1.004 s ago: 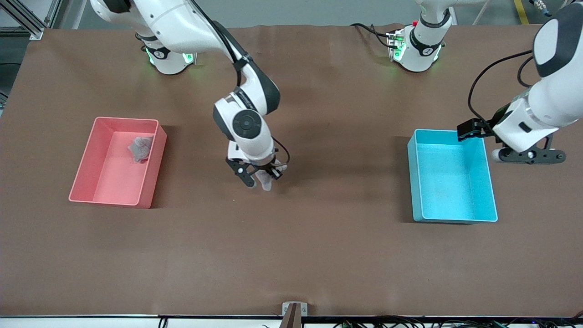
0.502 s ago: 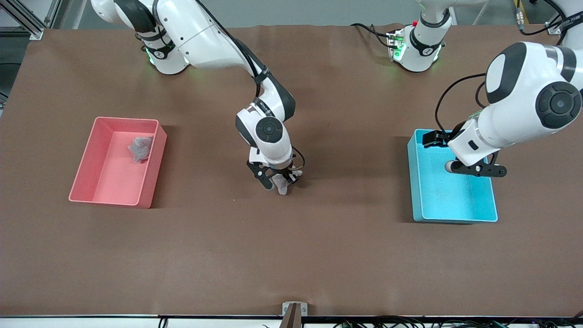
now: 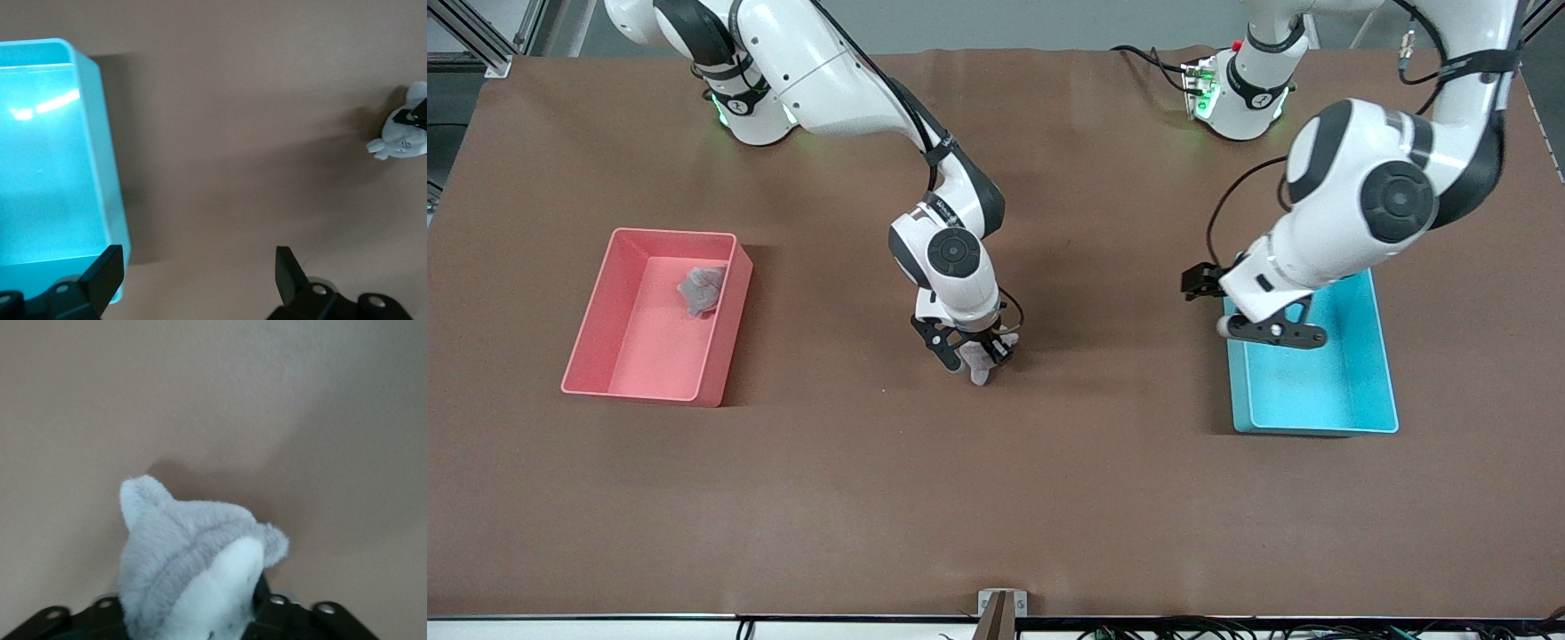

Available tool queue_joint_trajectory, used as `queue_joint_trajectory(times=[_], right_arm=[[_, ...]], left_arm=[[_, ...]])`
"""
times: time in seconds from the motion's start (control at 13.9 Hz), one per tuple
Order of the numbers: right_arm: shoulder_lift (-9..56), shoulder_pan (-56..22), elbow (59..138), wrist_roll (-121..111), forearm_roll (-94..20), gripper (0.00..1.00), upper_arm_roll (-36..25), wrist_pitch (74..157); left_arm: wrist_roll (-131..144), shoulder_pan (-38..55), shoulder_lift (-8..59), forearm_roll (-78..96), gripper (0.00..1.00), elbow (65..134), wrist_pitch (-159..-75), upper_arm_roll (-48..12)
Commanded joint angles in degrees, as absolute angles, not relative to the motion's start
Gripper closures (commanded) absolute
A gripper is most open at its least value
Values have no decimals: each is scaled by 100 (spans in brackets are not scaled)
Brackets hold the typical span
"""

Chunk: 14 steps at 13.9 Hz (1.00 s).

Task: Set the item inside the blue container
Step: 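Grasp the plush with the left gripper from the right gripper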

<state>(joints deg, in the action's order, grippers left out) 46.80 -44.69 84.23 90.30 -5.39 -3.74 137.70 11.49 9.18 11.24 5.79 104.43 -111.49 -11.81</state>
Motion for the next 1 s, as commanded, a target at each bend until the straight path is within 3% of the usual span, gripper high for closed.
queue_joint_trajectory(times=[0.0, 0.22, 0.57, 0.93], right_arm=[[4632, -4342, 8201, 8712, -545, 0, -396, 13493], [4440, -4036, 7858, 8097, -554, 0, -396, 12703], [3482, -3008, 7919, 5770, -580, 0, -396, 11077], [2270, -1831, 9154, 3881, -580, 0, -396, 10854]], left_arm=[[1537, 1185, 1344, 571, 0, 10389, -11504, -1169], [2282, 1678, 1748, 458, 0, 10161, -12108, -1160], [3119, 2407, 3030, -365, 0, 8791, -12305, -1125], [3355, 2785, 3988, -650, 1, 8377, -13997, -1160]])
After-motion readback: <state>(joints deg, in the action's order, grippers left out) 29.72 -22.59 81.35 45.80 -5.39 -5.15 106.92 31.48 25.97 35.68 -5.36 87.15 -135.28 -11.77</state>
